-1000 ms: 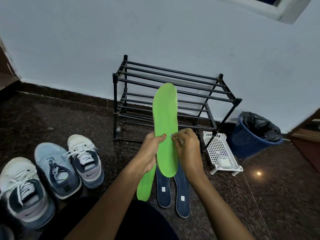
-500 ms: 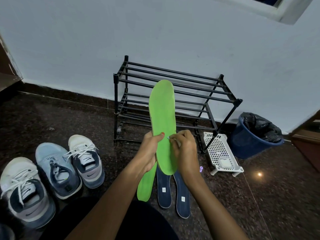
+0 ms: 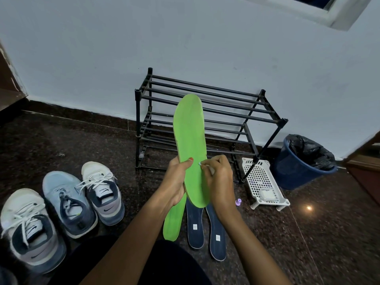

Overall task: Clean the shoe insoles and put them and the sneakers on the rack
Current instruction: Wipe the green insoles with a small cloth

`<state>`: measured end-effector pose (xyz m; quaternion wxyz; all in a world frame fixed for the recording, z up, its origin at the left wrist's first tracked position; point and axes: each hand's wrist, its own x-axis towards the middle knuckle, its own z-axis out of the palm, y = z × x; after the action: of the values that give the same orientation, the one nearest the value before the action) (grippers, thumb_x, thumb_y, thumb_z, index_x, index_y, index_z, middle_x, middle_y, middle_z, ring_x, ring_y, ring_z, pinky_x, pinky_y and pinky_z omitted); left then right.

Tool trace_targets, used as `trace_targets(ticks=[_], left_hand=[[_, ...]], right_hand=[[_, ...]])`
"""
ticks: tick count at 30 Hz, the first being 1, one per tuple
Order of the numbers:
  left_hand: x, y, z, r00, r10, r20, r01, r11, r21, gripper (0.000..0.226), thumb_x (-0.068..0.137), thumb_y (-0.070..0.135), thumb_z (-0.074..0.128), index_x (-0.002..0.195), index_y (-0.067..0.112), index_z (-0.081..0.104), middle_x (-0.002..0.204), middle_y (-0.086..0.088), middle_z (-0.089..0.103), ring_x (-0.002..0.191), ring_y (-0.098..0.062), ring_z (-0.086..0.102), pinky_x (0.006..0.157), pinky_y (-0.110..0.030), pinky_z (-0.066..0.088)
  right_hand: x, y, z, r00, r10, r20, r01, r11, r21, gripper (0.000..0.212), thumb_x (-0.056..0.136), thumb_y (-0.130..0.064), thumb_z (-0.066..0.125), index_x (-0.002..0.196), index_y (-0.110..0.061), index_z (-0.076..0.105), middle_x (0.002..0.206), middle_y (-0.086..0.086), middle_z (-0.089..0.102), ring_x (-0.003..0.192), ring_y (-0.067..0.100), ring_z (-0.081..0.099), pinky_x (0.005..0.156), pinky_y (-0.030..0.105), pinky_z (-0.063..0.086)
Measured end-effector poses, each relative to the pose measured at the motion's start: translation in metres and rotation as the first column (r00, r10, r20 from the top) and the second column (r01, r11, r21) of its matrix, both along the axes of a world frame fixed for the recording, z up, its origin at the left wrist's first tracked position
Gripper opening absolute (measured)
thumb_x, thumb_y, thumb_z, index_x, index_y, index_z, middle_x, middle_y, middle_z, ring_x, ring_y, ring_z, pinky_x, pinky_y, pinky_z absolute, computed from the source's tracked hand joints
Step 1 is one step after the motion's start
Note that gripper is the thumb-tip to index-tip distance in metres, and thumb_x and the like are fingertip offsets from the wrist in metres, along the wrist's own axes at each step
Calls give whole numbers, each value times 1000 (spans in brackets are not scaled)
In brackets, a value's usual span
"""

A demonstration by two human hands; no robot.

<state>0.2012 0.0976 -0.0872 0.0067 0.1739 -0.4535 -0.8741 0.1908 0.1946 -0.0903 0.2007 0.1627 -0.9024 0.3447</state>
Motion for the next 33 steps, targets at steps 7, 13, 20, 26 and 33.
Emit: trace_targets(ticks=[7, 13, 20, 26, 33], left_hand=[[0, -4, -1, 999, 46, -8, -46, 999, 27, 20, 97, 1, 41, 106, 8, 58, 93, -6, 66, 82, -20, 64, 71, -28, 53], [-1, -1, 0, 1000, 8, -11, -8, 1000, 7, 19, 97, 3, 42, 107, 7, 58, 93, -7, 66, 81, -20, 64, 72, -30, 53], [0, -3, -2, 1000, 18, -10, -18, 1000, 1, 19, 97, 3, 42, 106, 9, 59, 94, -6, 67, 83, -20, 64, 71, -29, 53], [-2, -2, 0, 1000, 28, -6, -28, 1000, 14, 20, 97, 3, 42, 105, 10, 58, 94, -4, 66, 83, -19, 63, 71, -28, 52], [-1, -1, 0, 999, 34, 2, -34, 999, -3, 22, 97, 3, 42, 113, 6, 57, 94, -7, 65, 81, -21, 63, 69, -30, 53]], right_hand=[[23, -4, -15, 994, 99, 35, -98, 995, -25, 10, 82, 5, 61, 87, 1, 69, 84, 1, 49, 79, 17, 52, 68, 7, 36], [5, 0, -3, 998, 41, 42, -40, 999, -25, 10, 84, 4, 58, 88, 2, 68, 86, -1, 46, 82, 17, 51, 68, 8, 33], [7, -3, -8, 998, 37, 43, -37, 999, -18, 11, 84, 4, 58, 89, 2, 68, 86, 0, 47, 83, 18, 51, 68, 6, 33], [20, 3, -12, 991, 115, 72, -113, 993, -32, 11, 82, 4, 59, 88, 0, 68, 86, 1, 49, 82, 16, 52, 70, 4, 36], [1, 2, -3, 999, 29, 46, -28, 999, -27, 12, 83, 6, 58, 89, 2, 68, 86, -1, 45, 83, 15, 49, 68, 3, 33]])
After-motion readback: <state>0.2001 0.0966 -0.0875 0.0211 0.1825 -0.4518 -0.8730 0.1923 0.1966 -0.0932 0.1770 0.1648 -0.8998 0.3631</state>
